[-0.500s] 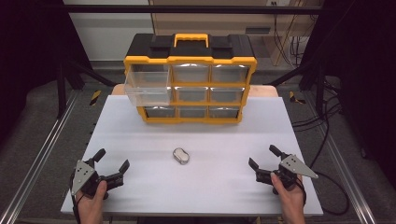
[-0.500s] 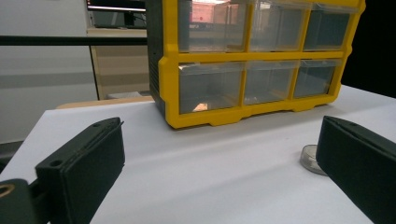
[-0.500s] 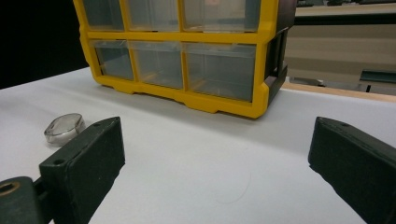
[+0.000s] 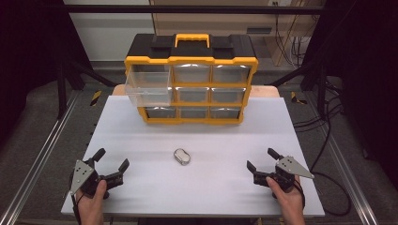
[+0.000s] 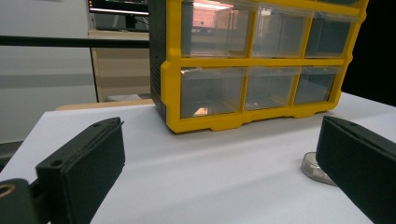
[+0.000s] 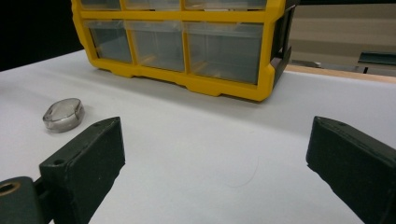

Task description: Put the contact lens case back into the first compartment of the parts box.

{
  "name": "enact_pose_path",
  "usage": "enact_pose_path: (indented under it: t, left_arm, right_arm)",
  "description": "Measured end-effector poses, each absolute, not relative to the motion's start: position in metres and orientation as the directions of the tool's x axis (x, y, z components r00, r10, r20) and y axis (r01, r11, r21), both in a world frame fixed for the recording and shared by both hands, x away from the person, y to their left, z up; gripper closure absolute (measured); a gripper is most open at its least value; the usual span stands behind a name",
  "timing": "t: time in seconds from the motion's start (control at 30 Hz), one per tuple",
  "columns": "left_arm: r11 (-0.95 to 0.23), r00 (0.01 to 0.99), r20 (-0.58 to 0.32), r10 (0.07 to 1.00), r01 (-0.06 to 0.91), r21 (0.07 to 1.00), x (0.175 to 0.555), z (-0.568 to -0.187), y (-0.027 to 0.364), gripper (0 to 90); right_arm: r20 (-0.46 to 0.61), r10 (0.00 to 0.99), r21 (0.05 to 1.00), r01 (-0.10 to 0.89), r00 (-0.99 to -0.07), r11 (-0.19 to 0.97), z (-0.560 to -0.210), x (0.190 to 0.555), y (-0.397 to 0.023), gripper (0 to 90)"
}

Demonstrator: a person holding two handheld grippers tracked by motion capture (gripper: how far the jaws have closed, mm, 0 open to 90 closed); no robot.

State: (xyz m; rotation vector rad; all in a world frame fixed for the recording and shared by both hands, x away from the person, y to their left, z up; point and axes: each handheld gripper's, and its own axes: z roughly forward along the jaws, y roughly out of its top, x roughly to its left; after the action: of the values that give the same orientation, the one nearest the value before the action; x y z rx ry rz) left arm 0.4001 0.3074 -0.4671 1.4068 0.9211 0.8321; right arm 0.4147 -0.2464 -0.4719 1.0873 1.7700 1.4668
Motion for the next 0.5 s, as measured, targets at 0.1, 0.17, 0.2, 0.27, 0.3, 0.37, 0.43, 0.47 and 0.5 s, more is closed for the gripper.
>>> enact_pose_path:
  t: [0.1, 0.17, 0.2, 0.27, 0.3, 0.37, 0.43, 0.47, 0.5]
  left_arm:
    - [0.008, 0.440, -0.035, 0.897, 0.062, 0.998, 0.400, -0.468, 0.305, 0.8]
    - [0.004, 0.445, -0.032, 0.895, 0.065, 0.998, 0.400, -0.468, 0.303, 0.8]
    - [0.004, 0.445, -0.032, 0.895, 0.065, 0.998, 0.400, -0.468, 0.303, 0.8]
    - [0.002, 0.446, -0.028, 0.895, 0.058, 0.998, 0.399, -0.467, 0.303, 0.8]
    - [0.000, 0.445, -0.028, 0.895, 0.063, 0.998, 0.399, -0.468, 0.304, 0.7]
    - [0.011, 0.445, -0.040, 0.895, 0.067, 0.998, 0.400, -0.468, 0.304, 0.7]
    - [0.010, 0.445, -0.039, 0.895, 0.067, 0.998, 0.401, -0.468, 0.304, 0.8]
    - [0.010, 0.445, -0.040, 0.894, 0.069, 0.998, 0.401, -0.469, 0.303, 0.8]
    - [0.009, 0.449, -0.042, 0.892, 0.075, 0.997, 0.402, -0.469, 0.303, 0.8]
  right_arm:
    - [0.055, 0.867, 0.967, 0.243, -0.496, 0.078, -0.473, 0.418, -0.241, 5.5]
    - [0.056, 0.863, 0.962, 0.259, -0.501, 0.088, -0.474, 0.418, -0.238, 5.9]
    - [0.059, 0.862, 0.960, 0.265, -0.503, 0.089, -0.474, 0.418, -0.237, 5.9]
    - [0.060, 0.855, 0.957, 0.272, -0.516, 0.097, -0.473, 0.418, -0.234, 6.6]
    - [0.055, 0.851, 0.957, 0.272, -0.522, 0.105, -0.473, 0.418, -0.233, 6.7]
    - [0.067, 0.849, 0.952, 0.288, -0.524, 0.102, -0.471, 0.419, -0.229, 6.7]
    - [0.075, 0.844, 0.945, 0.308, -0.531, 0.110, -0.472, 0.421, -0.224, 7.1]
    - [0.075, 0.844, 0.945, 0.308, -0.531, 0.110, -0.472, 0.421, -0.224, 7.1]
    - [0.080, 0.833, 0.938, 0.324, -0.548, 0.123, -0.472, 0.424, -0.219, 8.0]
